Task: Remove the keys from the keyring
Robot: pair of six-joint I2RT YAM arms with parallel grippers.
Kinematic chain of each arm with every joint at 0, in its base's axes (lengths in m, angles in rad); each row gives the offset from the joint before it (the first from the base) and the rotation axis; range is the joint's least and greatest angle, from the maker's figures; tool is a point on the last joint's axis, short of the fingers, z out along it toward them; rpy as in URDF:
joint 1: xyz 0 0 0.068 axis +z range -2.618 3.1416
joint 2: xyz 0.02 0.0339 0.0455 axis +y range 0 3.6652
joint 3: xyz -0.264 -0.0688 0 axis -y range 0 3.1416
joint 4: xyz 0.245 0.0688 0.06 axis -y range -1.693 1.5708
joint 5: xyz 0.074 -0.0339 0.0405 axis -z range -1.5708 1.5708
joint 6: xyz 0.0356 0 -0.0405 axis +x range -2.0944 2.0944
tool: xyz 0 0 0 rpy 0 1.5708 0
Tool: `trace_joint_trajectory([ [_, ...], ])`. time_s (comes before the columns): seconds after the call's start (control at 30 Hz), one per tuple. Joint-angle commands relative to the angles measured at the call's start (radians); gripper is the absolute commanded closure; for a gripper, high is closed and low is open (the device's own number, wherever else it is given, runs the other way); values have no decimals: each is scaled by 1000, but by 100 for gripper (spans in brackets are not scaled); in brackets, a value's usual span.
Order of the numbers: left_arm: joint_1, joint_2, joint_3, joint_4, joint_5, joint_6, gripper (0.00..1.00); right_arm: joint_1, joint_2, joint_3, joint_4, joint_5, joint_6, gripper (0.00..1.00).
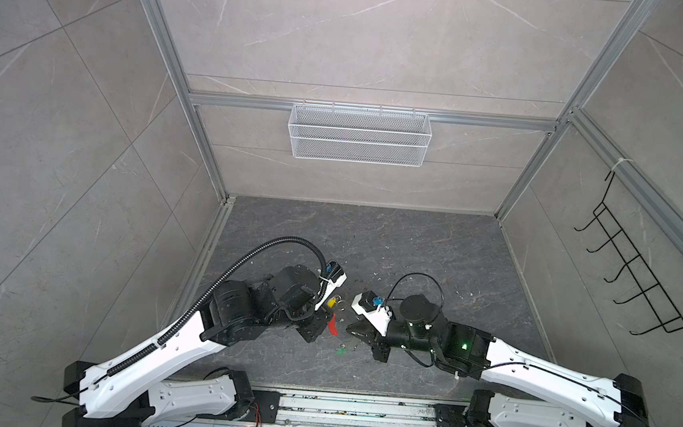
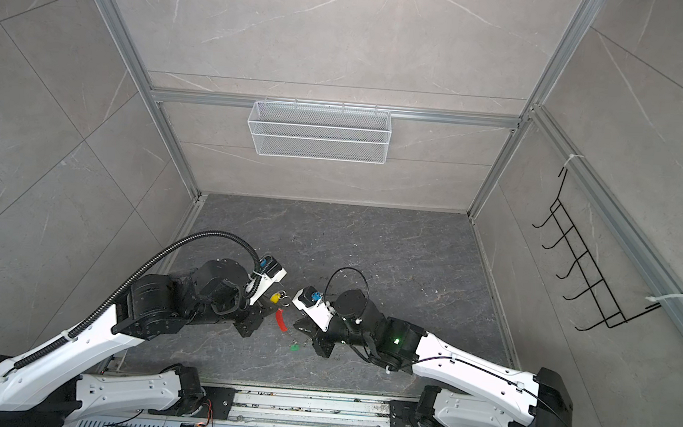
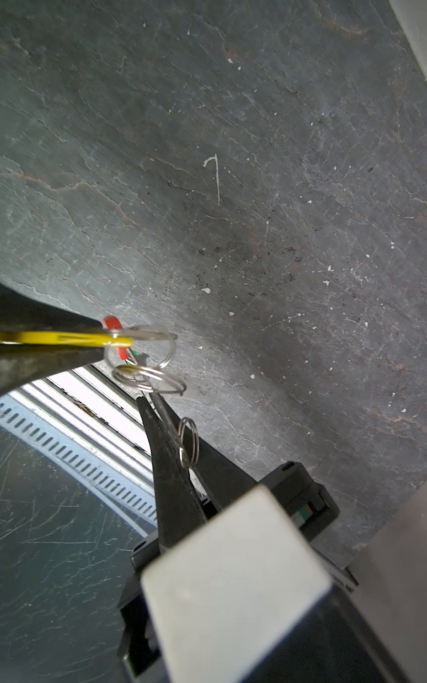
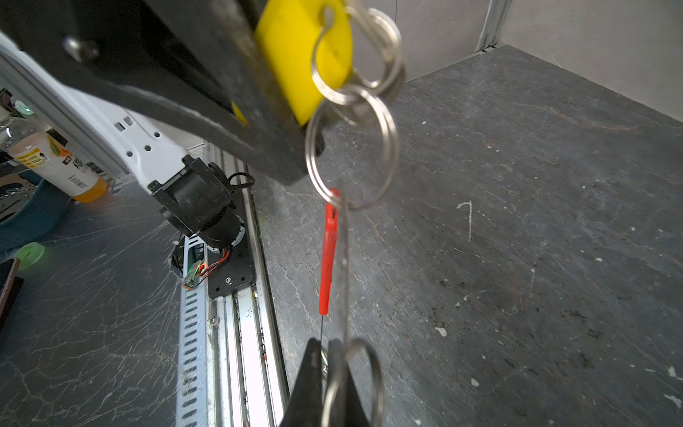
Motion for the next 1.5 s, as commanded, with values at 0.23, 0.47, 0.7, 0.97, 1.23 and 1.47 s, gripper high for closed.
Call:
trace_joint_trajectory([
  [0.23,3,51,129,-46,-85,88,80,0,-9,-42,-4,-118,38,100],
  [0.47,4,73,132,-28,-156,75,61,-1,-18,-80,74,-109,83,100],
  [0.7,5,34,71,22,-173,-80,50,-1,-28,-120,168,-41,129,100],
  [0.97,212,-118,-164,225,29,-257,46,-1,-53,-154,285,24,155,100],
  [1.23,380,-199,-334,462,330,-385,41,-1,-101,-185,334,104,164,100],
  [1.47,380,-201,-379,525,395,-422,39,-1,-128,-213,402,197,180,100],
])
